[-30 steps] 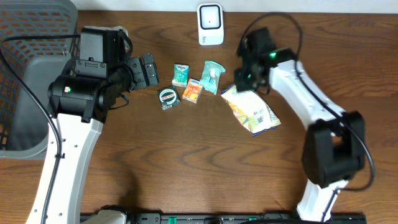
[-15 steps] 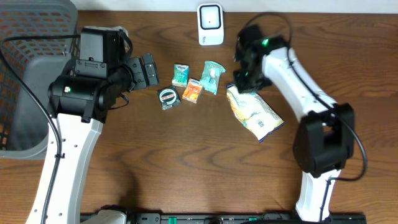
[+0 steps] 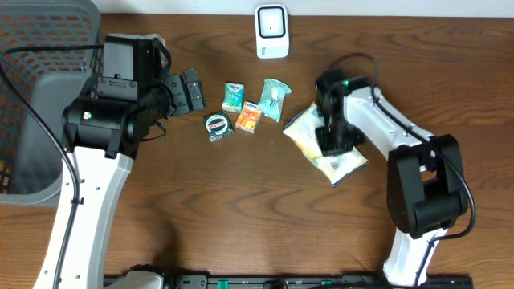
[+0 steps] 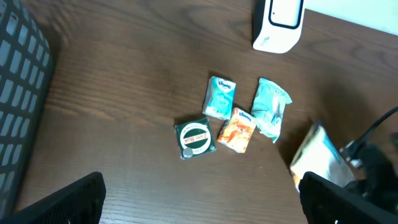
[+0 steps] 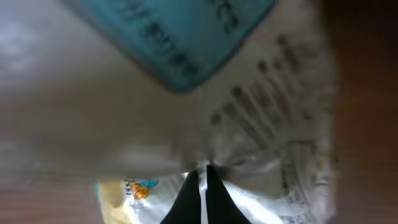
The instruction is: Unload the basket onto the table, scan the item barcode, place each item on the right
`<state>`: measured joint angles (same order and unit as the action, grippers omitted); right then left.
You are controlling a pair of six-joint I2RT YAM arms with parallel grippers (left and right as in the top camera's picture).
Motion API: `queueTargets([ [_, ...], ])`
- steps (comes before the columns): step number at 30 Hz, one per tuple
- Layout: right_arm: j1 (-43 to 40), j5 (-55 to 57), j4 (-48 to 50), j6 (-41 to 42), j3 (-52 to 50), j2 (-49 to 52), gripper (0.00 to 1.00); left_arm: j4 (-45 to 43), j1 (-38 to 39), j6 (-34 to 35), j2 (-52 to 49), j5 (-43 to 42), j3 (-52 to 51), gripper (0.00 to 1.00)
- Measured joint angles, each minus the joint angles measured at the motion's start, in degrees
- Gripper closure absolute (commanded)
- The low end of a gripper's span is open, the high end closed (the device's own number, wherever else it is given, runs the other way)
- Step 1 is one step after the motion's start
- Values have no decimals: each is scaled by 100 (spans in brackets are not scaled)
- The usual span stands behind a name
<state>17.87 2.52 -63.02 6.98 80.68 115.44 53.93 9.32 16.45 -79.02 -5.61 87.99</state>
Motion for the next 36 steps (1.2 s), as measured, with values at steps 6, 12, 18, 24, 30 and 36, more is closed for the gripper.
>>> queueTargets([
  [6,0,-262,-643,85,269,15,99,7,0,2,0,2,2,2],
  [12,-2,-302,-752,70,1722,31,91,2,0,0,0,0,0,2],
  [18,0,-315,-216,63,1698,26,91,2,0,0,0,0,0,2],
  [24,136,-435,951,131,518,2,90,4,0,2,0,2,0,2],
  [30,339,-468,2175,452,-15,-39,87,2,0,0,0,0,0,2],
  [36,74,-387,2081,546,483,24,91,7,0,0,0,2,0,2],
])
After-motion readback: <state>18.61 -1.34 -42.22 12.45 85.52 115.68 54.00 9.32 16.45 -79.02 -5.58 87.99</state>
